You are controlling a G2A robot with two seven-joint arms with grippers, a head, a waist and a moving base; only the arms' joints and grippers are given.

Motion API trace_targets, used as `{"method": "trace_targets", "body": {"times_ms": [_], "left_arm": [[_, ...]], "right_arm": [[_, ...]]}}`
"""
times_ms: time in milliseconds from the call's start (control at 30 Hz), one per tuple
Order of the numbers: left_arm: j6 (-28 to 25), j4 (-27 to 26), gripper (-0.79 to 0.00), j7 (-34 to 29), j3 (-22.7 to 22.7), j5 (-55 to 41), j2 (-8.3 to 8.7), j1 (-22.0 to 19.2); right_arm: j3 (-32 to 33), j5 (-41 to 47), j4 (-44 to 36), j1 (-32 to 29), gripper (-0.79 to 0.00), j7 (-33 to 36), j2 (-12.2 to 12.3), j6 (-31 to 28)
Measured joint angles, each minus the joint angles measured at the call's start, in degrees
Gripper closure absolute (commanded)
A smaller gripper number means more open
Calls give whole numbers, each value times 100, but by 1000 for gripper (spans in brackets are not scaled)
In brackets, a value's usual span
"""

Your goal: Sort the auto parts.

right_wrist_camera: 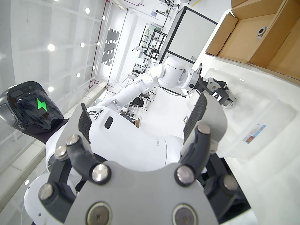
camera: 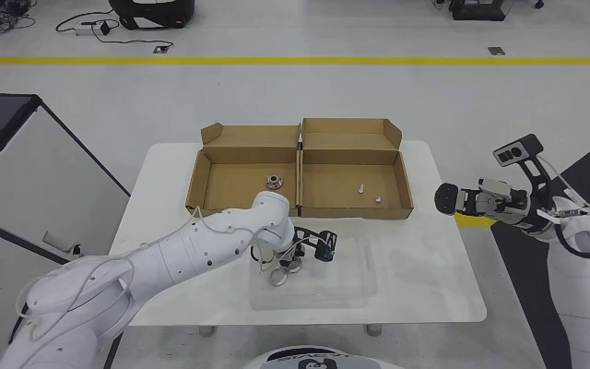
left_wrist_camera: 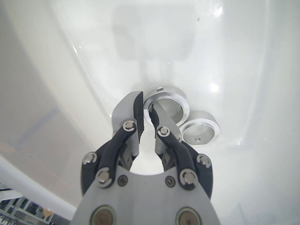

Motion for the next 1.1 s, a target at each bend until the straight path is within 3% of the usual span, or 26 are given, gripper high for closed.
{"method": "trace_targets", "body": {"times_ms": [333,800,1100], "left_arm": [[0,-127,0,0,0,-3,16,-127],[204,-1044,0,-185,-268,-454,136,-724],[244,-1208,0,706,-783,-127,159,-740]], "right_arm": [[0,0,0,0,-785,0,0,0],[0,0,0,0,-785,0,0,0],[0,0,0,0,-785,0,0,0]]}}
